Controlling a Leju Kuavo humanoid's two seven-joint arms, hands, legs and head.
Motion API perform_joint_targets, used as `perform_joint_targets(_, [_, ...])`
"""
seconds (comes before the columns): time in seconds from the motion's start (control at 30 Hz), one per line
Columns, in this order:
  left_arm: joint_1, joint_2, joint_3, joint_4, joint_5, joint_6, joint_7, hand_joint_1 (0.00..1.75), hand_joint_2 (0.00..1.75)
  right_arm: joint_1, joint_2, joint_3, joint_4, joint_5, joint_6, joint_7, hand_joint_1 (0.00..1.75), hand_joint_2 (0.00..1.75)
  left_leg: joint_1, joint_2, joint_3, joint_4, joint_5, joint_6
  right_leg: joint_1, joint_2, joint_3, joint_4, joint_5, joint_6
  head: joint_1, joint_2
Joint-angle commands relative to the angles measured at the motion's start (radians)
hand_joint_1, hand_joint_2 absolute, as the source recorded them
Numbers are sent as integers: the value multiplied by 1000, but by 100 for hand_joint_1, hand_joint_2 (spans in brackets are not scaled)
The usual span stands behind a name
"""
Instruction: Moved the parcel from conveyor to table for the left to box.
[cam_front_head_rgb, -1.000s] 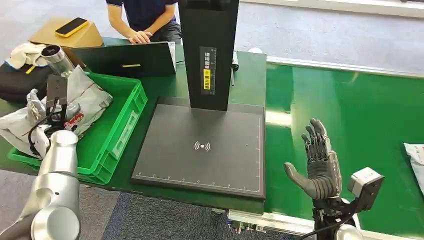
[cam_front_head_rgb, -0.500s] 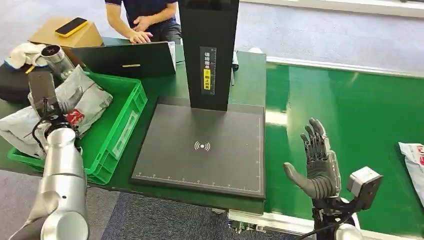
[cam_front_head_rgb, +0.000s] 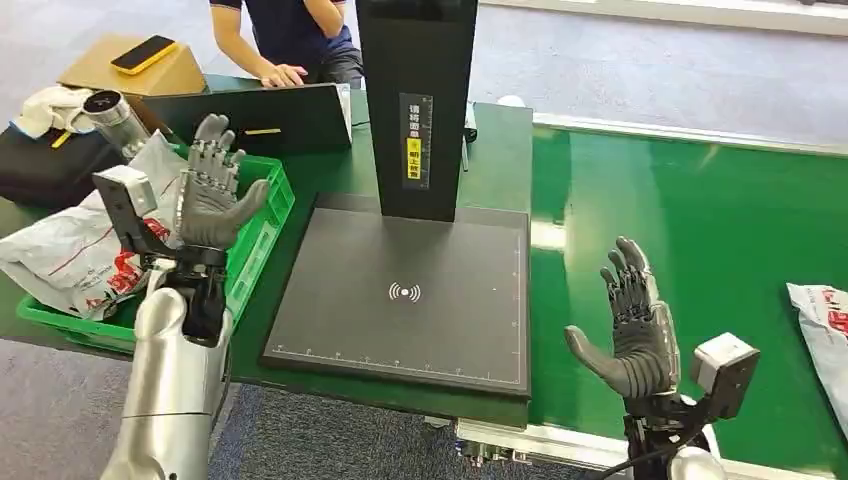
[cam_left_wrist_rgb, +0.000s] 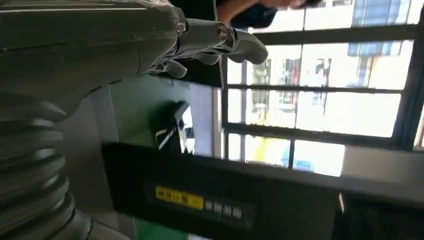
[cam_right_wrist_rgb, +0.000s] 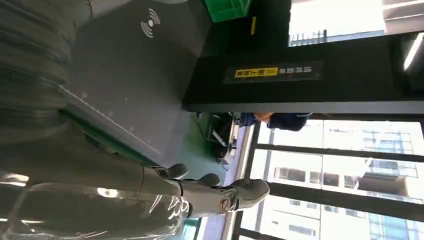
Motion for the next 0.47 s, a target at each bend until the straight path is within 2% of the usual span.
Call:
perform_joint_targets(0.03, [90, 23, -220, 11, -146, -18, -39, 0, 175, -60, -23, 37, 131, 30, -29, 27, 0, 175, 0, 2, 4, -3, -1, -2, 0, 2, 4, -3, 0, 0, -1, 0])
perform_joint_targets(0.13, [128, 1, -228, 26, -140, -33, -41, 0, 175, -61, -10, 42, 137, 32, -29, 29, 0, 175, 0, 2, 5, -3, -1, -2, 0, 2, 5, -4, 0, 0, 0, 0])
perform_joint_targets(0.23, [141, -20, -229, 47, -167, 14, -51, 0, 175, -69, 7, 48, 154, 22, -7, 47, 0, 175, 0, 2, 6, -4, -1, -3, 0, 2, 5, -4, 0, 0, 0, 0])
perform_joint_targets(0.33, [146, -45, -233, 65, -195, 31, -57, 0, 175, -84, 5, 91, 178, 76, -30, 54, 0, 175, 0, 1, 3, -2, -1, -2, 0, 1, 2, -2, 0, 0, 0, 0])
perform_joint_targets(0.47, [150, -60, -215, 67, -154, -7, -50, 0, 175, -88, 8, 105, 189, 74, -38, 48, 0, 175, 0, 2, 3, -2, -1, -2, 0, 2, 3, -2, 0, 0, 0, 0])
